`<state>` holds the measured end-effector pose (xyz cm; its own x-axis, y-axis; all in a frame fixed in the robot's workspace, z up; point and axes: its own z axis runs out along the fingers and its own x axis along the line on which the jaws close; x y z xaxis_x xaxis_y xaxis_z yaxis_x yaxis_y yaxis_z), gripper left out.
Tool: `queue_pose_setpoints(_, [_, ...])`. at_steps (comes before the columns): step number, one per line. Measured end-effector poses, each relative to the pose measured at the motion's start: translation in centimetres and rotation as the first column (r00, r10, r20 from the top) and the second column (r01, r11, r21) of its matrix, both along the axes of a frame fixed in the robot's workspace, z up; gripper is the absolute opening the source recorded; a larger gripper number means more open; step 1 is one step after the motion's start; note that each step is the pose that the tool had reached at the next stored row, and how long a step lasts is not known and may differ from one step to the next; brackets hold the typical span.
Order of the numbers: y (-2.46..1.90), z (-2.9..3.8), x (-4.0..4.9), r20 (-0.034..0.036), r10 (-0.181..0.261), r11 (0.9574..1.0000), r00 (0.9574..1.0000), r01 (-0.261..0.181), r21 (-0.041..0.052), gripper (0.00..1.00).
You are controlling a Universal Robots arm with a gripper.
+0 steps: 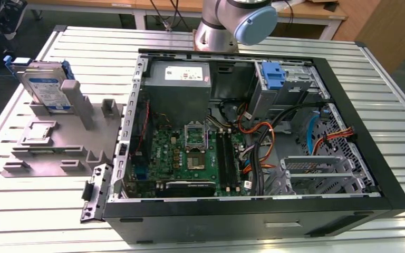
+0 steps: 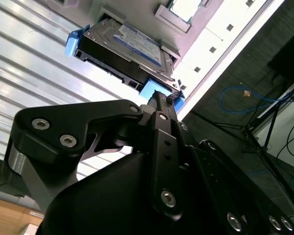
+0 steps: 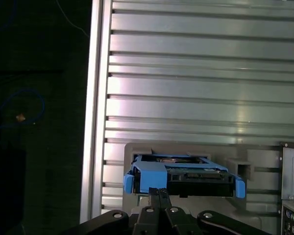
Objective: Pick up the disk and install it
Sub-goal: 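Pick up the disk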
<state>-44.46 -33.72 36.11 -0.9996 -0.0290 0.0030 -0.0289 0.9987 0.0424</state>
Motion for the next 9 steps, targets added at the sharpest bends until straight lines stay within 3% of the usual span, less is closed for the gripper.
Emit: queue_pose_setpoints(9, [0.00,0.00,0.00,0.0000,0.024,0.9997,0.9997,-0.024,0.0000,0.10])
